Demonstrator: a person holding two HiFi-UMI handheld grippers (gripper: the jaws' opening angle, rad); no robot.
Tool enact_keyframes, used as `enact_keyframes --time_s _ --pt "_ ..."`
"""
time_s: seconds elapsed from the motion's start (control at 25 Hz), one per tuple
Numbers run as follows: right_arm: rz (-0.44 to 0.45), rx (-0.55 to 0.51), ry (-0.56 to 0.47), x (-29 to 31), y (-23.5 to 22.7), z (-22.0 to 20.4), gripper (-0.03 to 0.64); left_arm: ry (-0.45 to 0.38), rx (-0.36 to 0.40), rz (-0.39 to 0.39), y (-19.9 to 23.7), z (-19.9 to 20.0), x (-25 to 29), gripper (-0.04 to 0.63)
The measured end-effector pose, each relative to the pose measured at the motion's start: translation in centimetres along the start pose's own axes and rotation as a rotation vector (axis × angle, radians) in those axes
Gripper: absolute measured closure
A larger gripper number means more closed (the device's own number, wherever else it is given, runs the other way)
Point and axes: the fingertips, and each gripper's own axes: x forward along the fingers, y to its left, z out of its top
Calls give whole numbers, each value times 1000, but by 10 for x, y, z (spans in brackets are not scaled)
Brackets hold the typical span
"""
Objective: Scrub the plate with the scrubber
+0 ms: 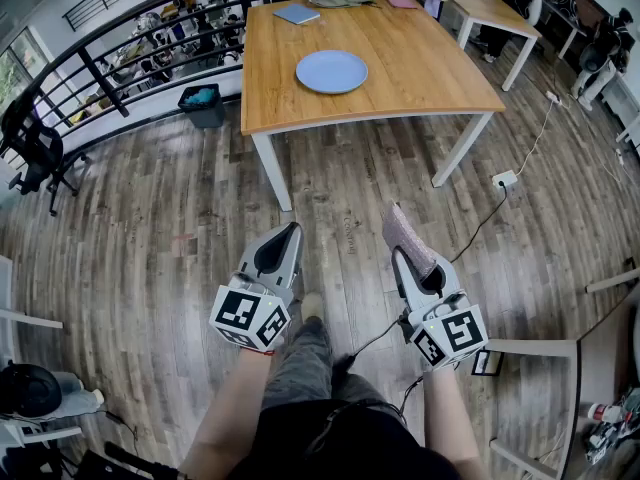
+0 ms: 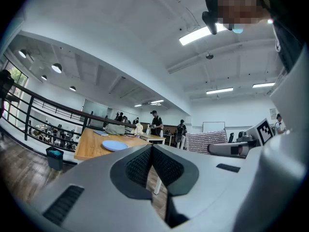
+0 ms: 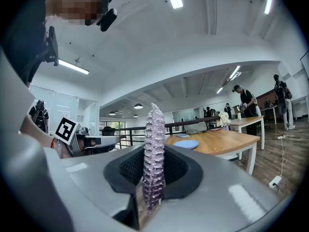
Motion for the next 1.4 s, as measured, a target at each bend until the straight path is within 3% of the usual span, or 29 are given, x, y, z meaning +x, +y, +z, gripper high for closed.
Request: enact_keyframes --time_s 0.32,0.72,1.2,1.4 --pt "-6 -21 31 73 -32 3 540 4 12 36 58 12 56 598" --pt "-43 -7 15 172 -55 17 540 -8 11 20 144 37 108 598" --pt "-159 51 -24 219 -84 30 540 -5 -45 44 213 36 113 598" --pt "-125 72 5 234 -76 17 540 3 -69 64 224 30 117 598"
